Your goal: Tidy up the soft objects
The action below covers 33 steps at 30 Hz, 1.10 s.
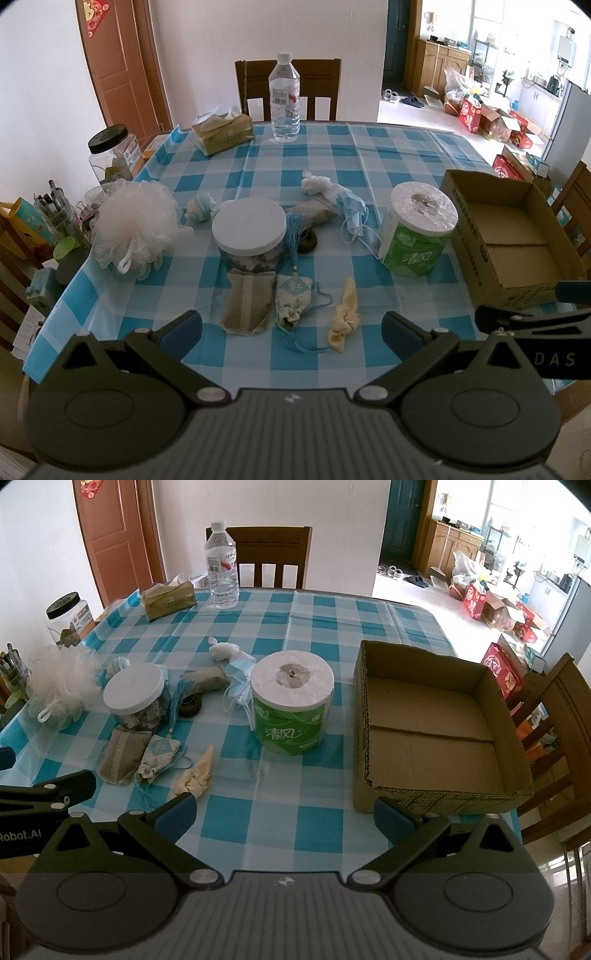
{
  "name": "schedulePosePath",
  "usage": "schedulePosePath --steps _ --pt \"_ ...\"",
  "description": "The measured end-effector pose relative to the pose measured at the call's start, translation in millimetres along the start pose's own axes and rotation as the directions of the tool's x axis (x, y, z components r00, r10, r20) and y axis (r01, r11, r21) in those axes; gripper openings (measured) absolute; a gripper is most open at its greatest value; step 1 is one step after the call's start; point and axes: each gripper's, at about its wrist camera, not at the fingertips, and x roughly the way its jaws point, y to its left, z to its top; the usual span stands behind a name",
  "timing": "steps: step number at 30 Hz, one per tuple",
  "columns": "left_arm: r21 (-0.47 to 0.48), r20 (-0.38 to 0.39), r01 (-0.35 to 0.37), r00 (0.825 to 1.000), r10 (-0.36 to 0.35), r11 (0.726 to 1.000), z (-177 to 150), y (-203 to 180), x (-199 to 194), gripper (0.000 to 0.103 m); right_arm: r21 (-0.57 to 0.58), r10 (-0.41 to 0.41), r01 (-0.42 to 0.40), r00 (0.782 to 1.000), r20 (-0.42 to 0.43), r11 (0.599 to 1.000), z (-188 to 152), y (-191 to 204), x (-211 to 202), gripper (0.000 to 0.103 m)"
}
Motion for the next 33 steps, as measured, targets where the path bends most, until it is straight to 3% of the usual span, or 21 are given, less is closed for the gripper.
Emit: schedulePosePath --steps 16,26,33 --pt "0.005 0.015 0.025 1.0 -0.025 1.0 4 -6 6 0.102 -0.011 0.012 -0.011 1.0 0.01 1.0 3 -3 3 0.103" --pt "0.019 0.054 0.089 0.994 -0.09 0.996 -3 1 16 0.102 -0.054 0.063 -0.061 0.997 0.036 0.997 -1 -7 19 0.103" --pt "0.039 0.054 0.095 0.994 -0.097 0.995 -9 6 28 0.102 -0.091 0.096 -0.093 0.995 0.034 0.992 -6 -2 33 0.103"
